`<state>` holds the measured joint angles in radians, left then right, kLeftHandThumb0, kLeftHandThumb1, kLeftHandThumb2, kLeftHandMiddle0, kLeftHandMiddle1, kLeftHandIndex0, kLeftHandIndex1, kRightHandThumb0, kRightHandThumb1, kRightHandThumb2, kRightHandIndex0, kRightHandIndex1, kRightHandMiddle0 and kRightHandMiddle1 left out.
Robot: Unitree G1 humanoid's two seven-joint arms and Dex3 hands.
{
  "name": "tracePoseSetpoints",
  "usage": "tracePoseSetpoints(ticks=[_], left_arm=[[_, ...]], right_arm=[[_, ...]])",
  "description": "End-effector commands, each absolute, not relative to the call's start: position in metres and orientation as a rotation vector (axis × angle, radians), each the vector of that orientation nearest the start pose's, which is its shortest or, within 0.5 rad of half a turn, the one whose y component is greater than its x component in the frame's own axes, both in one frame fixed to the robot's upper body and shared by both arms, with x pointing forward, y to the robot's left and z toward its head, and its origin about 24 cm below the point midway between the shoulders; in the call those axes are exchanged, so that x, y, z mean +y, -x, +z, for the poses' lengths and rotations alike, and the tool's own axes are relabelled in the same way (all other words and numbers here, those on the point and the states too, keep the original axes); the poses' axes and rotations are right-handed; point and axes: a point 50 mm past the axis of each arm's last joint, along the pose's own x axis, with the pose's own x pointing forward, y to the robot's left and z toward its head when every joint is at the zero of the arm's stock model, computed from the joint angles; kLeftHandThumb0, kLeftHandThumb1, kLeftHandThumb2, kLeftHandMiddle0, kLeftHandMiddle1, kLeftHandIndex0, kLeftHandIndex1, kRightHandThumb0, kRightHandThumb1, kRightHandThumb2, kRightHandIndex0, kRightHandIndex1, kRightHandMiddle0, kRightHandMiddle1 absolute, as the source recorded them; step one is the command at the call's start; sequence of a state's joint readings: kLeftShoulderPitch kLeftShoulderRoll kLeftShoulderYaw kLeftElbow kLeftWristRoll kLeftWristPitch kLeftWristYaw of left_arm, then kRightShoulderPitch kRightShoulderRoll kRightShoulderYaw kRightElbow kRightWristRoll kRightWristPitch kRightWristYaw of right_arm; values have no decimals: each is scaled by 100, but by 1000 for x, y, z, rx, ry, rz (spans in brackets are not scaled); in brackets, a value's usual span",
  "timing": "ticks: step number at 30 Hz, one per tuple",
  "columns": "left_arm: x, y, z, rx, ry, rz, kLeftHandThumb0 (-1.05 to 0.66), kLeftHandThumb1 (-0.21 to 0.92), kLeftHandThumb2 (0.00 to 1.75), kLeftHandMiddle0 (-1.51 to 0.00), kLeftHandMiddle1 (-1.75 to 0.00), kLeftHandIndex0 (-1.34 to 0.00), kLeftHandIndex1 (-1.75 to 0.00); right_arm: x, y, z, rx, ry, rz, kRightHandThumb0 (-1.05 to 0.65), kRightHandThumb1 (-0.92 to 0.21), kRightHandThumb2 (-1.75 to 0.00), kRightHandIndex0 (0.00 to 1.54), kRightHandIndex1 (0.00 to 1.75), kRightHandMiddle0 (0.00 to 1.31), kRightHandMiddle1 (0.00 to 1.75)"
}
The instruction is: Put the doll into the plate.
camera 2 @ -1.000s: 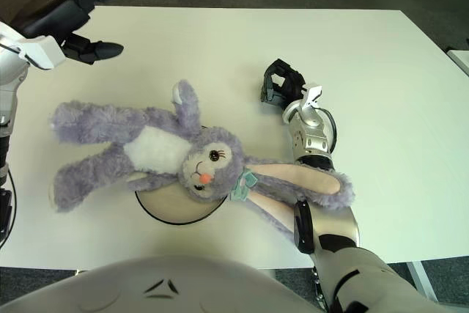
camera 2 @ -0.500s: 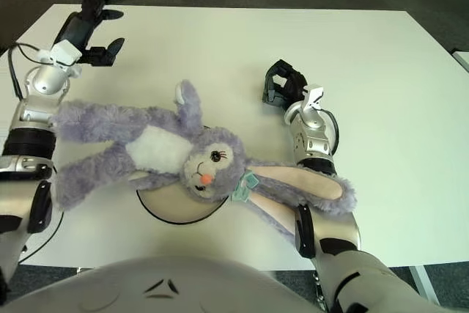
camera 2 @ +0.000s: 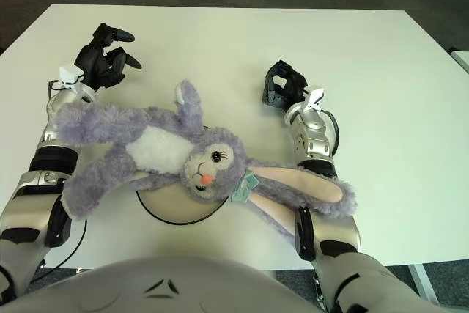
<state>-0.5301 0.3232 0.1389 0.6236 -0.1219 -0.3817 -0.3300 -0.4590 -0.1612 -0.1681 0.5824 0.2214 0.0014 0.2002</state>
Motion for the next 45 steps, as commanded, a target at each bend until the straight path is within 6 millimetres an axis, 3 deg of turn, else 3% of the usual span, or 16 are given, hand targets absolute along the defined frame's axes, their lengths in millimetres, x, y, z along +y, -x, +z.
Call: tracePoseSetpoints(ticks=[1,13,25,45], left_arm=[[218,-344,100,-245,-129,-183,-36,80,69,-84,-172,-26,-174],[210,-342,76,-185,50,-105,-39,65,89,-101,-175,-36,-175],[208,-340,59,-136,90,-78,-41,55,101,-110,-175,-43,-175],[208,-340,32,-28,143,-48,-43,49,110,-115,-175,-48,-175]], right_arm=[[-188,-308,-3,292,-204,50,-48,-33,-130,103,175,60,175],[-190,-306,-1,207,-205,4,-50,-27,-137,108,175,65,175],[-191,-301,2,107,-179,-95,-51,-24,-141,112,175,68,175],[-194,-293,1,52,-55,-212,-49,-29,-134,116,175,63,175]])
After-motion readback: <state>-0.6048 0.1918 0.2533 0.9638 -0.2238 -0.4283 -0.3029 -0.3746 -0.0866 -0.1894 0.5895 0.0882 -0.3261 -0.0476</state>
